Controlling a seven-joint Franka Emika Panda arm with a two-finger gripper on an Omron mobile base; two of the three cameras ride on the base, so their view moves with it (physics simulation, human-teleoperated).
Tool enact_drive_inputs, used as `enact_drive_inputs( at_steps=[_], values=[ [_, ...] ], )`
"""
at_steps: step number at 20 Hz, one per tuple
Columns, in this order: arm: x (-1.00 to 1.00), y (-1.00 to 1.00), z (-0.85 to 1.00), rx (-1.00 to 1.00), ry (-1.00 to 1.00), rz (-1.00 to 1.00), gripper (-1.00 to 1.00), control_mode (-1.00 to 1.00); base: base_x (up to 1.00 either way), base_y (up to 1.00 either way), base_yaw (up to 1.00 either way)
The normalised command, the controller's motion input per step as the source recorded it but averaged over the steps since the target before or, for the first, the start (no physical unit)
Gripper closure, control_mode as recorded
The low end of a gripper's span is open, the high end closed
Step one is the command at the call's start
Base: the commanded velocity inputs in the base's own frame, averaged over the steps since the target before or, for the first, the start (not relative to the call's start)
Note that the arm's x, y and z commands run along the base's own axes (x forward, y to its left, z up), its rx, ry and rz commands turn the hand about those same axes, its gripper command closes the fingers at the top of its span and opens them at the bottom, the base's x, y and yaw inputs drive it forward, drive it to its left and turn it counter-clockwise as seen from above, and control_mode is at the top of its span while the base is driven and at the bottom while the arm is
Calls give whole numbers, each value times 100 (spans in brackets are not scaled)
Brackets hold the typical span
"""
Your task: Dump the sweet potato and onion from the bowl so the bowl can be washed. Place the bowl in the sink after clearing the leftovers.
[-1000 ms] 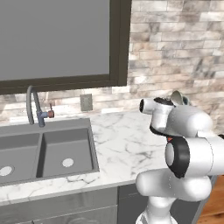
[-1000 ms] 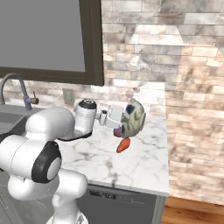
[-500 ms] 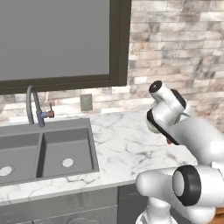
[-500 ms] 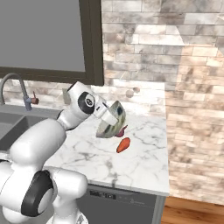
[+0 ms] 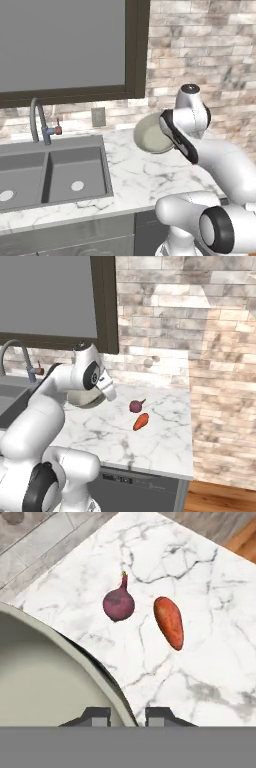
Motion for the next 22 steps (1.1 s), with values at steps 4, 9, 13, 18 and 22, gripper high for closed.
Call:
enact_drive_inputs(
  at_steps=[4,9,13,18,22],
  values=[
    [6,83,-13,66,9,14,100,-100,0,0,0],
    [4,75,-15,34,1,9,100,-100,0,0,0],
    [19,100,-30,-10,2,0,100,-100,0,0,0],
    [19,99,-17,-16,15,0,100,-100,0,0,0],
    [13,78,-13,0,15,0,100,-100,0,0,0]
  ],
)
